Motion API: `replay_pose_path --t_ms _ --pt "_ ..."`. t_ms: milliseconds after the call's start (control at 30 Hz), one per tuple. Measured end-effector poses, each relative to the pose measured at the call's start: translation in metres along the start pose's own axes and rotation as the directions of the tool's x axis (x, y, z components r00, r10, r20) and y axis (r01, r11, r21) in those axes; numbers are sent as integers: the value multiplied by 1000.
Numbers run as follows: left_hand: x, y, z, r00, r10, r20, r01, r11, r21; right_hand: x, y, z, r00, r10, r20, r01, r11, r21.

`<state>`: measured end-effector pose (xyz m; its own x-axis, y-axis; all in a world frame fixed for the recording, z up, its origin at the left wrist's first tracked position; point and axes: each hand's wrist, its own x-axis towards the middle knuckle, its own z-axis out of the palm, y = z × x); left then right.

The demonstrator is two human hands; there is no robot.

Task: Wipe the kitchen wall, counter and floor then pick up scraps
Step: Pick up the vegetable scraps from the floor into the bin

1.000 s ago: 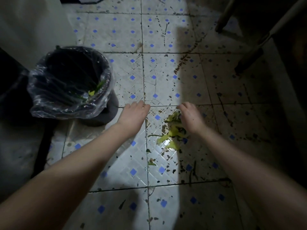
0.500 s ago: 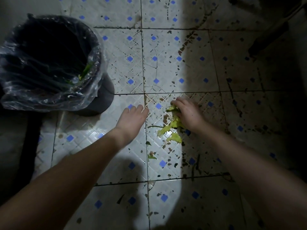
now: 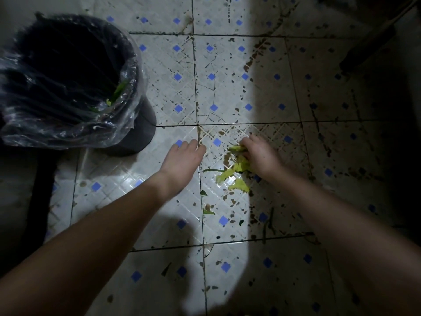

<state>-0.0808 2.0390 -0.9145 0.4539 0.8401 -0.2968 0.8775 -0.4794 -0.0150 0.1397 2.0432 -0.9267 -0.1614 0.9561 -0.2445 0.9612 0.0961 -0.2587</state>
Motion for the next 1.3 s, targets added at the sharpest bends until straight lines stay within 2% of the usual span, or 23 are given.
replay_pose_path --t_ms 167,333,600,733,900,1100,1300 --pt "1 2 -8 1000 -9 -6 9 1000 -2 -1 6 -15 994 38 -99 -30 996 81" --pt "8 17 -15 1000 25 4 -25 1000 4 -10 21 -30 990 42 -136 2 952 307" --pt "34 58 -24 989 135 55 -128 985 -116 -26 52 -41 986 93 -141 -72 986 148" --pt "43 77 -23 976 208 63 -201 975 -97 -38 68 -42 980 159 -116 -139 977 162" --pt "51 94 -20 962 266 60 -263 963 -63 -51 82 -41 968 237 -86 -229 969 96" --pt "51 97 -16 958 279 70 -275 960 -58 -59 85 -42 954 296 -50 -289 951 111" --pt "46 92 -14 957 281 66 -273 956 -111 -59 78 -45 960 279 -36 -275 956 101"
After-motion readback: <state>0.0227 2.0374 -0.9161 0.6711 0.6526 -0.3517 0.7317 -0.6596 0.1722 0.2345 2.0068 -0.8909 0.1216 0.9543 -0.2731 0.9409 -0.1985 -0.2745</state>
